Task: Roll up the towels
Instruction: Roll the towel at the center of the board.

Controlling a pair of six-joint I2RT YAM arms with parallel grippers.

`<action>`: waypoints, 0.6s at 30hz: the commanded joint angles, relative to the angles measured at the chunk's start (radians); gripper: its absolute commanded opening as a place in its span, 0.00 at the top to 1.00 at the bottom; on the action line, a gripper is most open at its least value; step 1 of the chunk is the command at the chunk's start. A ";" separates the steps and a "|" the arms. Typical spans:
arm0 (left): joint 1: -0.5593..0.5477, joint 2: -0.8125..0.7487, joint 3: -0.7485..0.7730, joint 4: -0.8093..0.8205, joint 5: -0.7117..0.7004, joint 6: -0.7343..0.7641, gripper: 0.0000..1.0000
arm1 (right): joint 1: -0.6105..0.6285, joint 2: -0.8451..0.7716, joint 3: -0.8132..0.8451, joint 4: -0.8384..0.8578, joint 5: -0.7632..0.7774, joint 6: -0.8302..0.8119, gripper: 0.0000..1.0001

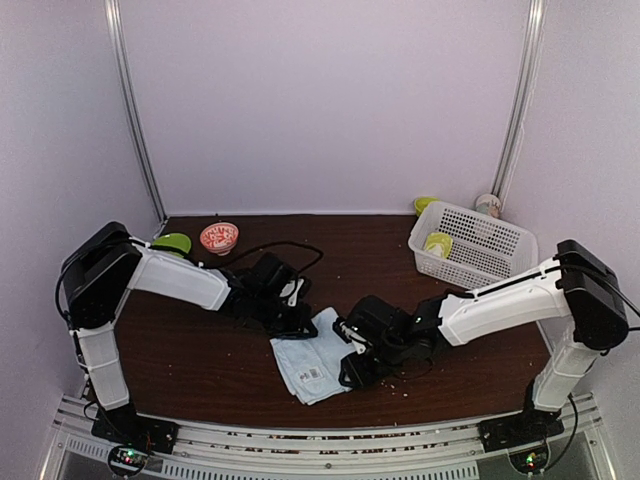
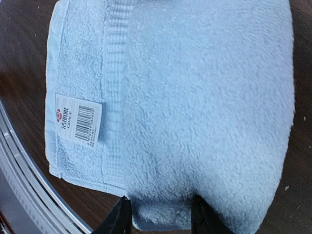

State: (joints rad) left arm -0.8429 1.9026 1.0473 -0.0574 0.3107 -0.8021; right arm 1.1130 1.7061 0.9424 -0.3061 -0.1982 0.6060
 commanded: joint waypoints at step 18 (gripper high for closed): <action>0.007 0.005 -0.021 -0.108 -0.047 0.033 1.00 | -0.298 -0.045 -0.195 0.454 -0.356 0.153 0.35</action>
State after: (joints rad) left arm -0.8429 1.8977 1.0435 -0.0563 0.3031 -0.7837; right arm 0.8276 1.6203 0.7620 -0.0078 -0.4480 0.6949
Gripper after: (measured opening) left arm 0.001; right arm 0.647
